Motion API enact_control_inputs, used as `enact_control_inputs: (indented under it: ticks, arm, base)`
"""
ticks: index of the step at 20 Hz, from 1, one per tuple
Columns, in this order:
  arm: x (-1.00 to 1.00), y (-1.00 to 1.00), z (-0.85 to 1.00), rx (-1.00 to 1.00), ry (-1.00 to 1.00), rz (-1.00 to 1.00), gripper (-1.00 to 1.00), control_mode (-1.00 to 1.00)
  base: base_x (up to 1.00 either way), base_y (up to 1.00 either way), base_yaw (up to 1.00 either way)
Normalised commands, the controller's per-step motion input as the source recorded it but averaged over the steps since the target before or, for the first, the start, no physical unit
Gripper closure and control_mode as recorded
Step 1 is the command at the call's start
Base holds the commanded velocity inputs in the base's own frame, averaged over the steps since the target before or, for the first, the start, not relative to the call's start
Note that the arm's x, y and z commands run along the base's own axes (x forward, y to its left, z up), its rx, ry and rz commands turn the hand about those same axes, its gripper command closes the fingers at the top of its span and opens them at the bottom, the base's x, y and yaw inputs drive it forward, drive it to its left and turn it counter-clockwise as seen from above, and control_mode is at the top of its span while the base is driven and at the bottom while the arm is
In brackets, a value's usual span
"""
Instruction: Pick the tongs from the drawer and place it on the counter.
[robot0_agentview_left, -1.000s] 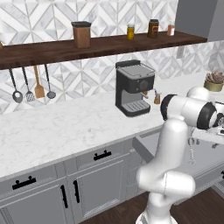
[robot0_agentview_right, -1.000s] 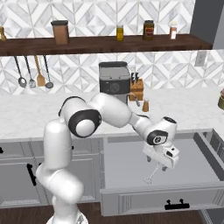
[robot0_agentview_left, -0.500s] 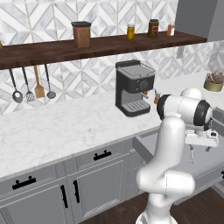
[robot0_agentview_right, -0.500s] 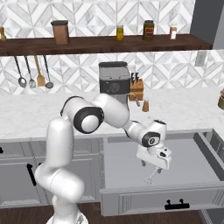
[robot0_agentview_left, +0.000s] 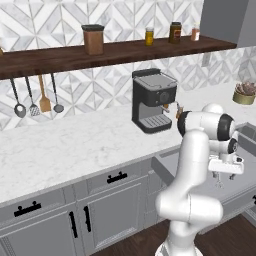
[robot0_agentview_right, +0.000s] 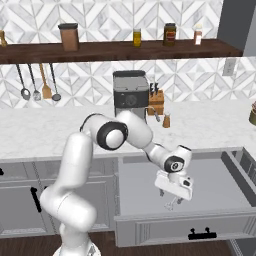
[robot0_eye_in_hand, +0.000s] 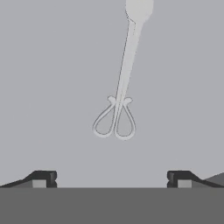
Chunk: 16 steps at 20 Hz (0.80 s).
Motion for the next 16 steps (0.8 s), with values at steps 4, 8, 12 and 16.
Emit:
enact_control_inputs:
  ticks: [4, 8, 12, 16]
  arm:
    - [0.15, -0.15, -0.49, 0.05, 0.03, 0.05, -1.0, -1.0]
    - [0.1, -0.11, -0.43, 0.0, 0.02, 0.04, -1.0, -1.0]
    - [0.12, 0.0, -0.35, 0.0, 0.0, 0.05, -1.0, -1.0]
    - [0.01, -0.2, -0.46, 0.0, 0.0, 0.02, 1.0, -1.0]
  base:
    - [0.0, 0.0, 0.0]
    - [0.0, 0.0, 0.0]
    - [0.0, 0.0, 0.0]
    - [0.0, 0.0, 0.0]
